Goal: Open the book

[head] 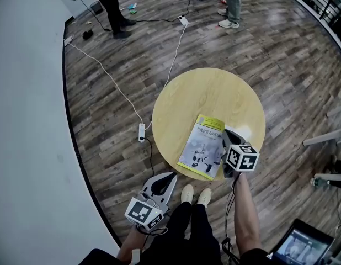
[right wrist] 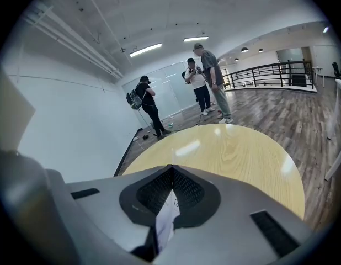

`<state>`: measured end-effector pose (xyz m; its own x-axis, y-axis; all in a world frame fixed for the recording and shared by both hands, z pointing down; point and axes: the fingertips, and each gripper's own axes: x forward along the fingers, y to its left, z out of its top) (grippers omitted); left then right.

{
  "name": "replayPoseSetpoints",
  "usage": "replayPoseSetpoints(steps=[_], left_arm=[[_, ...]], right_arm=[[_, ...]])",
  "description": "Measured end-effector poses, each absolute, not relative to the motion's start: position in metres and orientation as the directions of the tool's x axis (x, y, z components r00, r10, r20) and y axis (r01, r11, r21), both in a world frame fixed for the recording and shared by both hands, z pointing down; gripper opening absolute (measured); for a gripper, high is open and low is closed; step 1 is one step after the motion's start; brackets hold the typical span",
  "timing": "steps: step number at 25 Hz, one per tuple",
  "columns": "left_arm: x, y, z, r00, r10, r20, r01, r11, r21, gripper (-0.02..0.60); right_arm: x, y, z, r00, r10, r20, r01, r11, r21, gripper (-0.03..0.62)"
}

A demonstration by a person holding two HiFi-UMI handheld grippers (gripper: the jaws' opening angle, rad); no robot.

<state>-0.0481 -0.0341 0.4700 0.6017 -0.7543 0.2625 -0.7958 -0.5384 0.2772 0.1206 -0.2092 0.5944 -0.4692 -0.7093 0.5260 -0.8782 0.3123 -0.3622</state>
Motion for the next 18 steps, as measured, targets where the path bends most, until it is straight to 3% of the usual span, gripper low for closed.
replayPoseSetpoints(steps=[18], left_arm=[[-0.144, -0.029, 0.463, 0.431, -0.863, 0.264, -0.893, -0.366, 0.264, -0.003]], right_arm=[[-0.032, -0.244, 0.590, -0.634, -0.598, 0.491, -0.773, 0.473, -0.422, 0.005]])
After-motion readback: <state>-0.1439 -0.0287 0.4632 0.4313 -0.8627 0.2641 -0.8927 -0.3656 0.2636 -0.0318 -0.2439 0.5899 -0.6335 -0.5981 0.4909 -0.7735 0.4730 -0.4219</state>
